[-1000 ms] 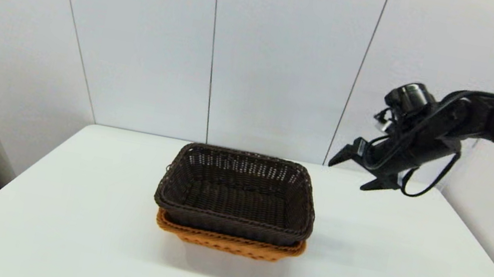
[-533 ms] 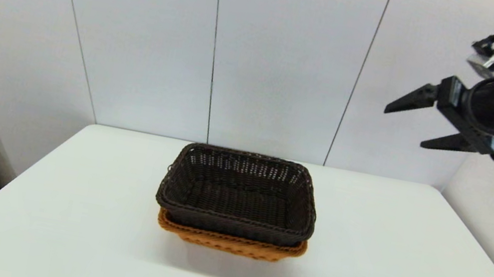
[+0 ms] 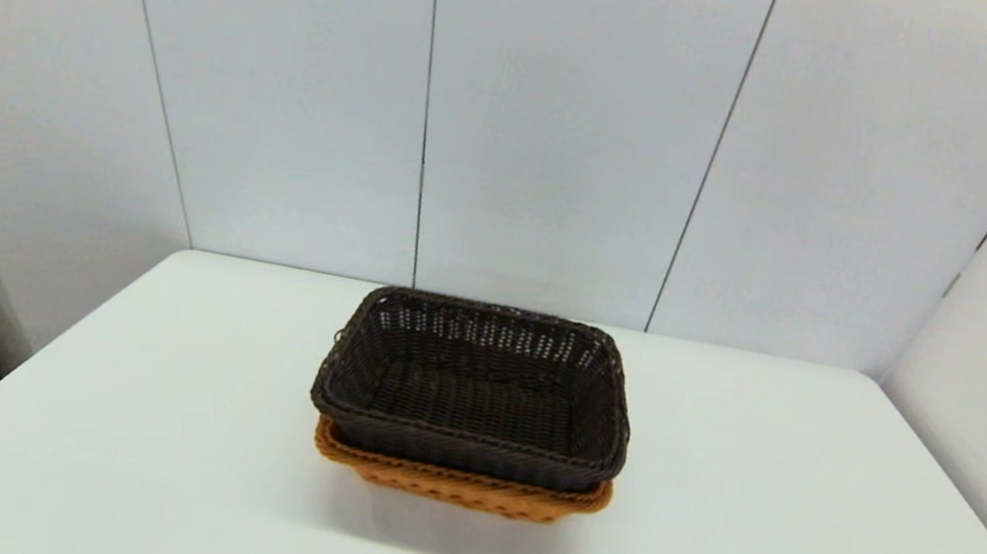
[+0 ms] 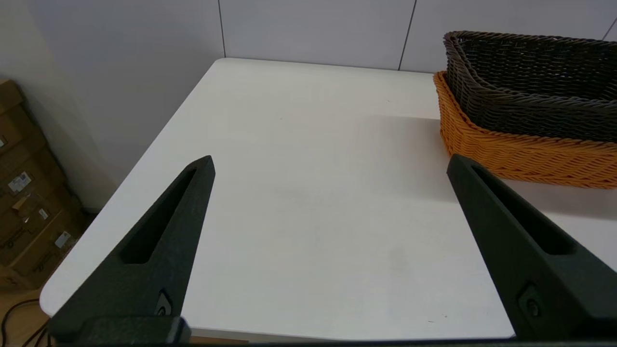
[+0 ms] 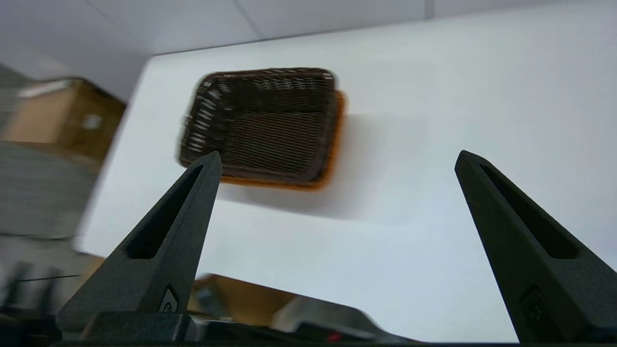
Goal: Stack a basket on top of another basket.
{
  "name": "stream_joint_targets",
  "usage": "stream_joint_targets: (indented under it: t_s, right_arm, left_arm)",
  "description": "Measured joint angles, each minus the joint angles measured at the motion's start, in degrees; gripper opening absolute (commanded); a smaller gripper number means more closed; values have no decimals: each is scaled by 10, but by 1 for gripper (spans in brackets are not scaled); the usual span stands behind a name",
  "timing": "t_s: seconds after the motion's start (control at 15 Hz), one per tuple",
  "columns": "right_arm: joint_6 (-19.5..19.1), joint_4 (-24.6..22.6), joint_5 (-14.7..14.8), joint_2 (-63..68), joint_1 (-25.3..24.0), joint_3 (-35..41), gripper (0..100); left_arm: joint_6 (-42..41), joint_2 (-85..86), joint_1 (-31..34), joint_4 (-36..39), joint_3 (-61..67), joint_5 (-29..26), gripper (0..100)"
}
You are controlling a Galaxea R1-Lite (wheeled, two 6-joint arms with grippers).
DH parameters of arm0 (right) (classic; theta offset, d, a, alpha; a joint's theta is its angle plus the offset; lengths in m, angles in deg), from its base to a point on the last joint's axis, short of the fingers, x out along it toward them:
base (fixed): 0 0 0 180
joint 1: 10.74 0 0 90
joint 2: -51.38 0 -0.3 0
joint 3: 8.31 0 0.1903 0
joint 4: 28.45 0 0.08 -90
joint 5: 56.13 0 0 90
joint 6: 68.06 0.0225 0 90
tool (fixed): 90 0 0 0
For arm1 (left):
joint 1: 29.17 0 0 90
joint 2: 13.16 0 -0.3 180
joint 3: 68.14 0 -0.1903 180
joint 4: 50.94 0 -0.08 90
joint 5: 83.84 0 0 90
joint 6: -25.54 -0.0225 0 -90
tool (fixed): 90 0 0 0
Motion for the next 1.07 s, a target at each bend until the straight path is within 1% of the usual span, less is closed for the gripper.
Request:
stream_joint_targets:
  t_s: [0.2, 0.4, 0.47, 0.6, 0.73, 0.87, 0.93, 1.0, 1.07]
  right_arm:
    - [-45, 4, 77, -152, 2, 98, 100]
    - [-62, 8, 154, -297, 19, 191, 100]
    - [-67, 9, 171, -341, 30, 218, 100]
    - [-89, 10, 189, -429, 49, 273, 100]
    - [-112, 11, 194, -506, 62, 325, 100]
    - [-143, 2, 195, -575, 69, 399, 100]
    - [-163, -13, 194, -600, 71, 441, 100]
    - [-182, -46, 193, -620, 72, 494, 100]
    - [-197, -92, 191, -633, 73, 547, 100]
  left_arm:
    - [0, 0, 0, 0, 0, 0, 100]
    - [0, 0, 0, 0, 0, 0, 100]
    - [0, 0, 0, 0, 0, 0, 100]
    - [0, 0, 0, 0, 0, 0, 100]
    - [0, 0, 0, 0, 0, 0, 100]
    - [0, 0, 0, 0, 0, 0, 100]
    - [0, 0, 0, 0, 0, 0, 100]
    - [0, 0, 0, 0, 0, 0, 100]
    - [0, 0, 0, 0, 0, 0, 100]
